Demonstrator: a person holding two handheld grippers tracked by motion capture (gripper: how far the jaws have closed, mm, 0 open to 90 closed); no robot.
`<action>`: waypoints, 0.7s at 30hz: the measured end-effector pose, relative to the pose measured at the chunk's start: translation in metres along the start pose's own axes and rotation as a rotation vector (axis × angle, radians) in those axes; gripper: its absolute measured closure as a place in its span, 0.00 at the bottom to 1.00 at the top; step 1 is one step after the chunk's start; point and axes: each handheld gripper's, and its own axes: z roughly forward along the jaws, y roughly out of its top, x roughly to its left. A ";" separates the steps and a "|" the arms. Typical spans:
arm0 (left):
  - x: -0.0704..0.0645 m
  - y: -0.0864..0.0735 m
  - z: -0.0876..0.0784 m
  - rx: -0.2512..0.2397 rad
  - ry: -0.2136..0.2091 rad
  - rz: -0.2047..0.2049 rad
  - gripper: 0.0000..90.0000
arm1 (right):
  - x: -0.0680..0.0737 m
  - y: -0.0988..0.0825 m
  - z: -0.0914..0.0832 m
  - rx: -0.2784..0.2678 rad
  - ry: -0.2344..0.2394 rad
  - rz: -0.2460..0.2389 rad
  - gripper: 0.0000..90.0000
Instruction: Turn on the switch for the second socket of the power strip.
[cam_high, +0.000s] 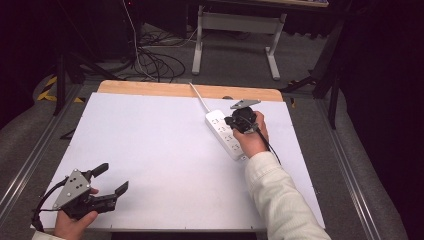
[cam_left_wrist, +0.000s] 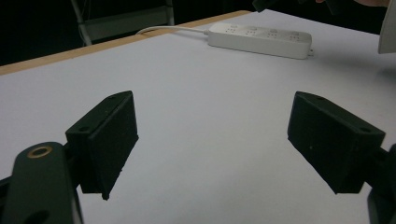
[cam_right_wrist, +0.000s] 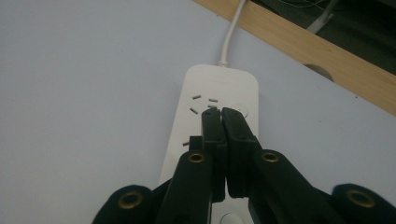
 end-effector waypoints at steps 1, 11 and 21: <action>0.000 0.000 0.000 0.001 0.000 0.000 0.18 | 0.001 0.000 -0.001 -0.005 0.002 -0.003 0.98; 0.001 0.000 0.001 0.005 0.005 -0.002 0.18 | 0.002 0.002 -0.014 -0.037 0.018 0.007 0.96; 0.001 0.000 0.001 0.009 0.013 -0.002 0.18 | 0.006 0.002 -0.032 -0.099 0.040 0.003 0.82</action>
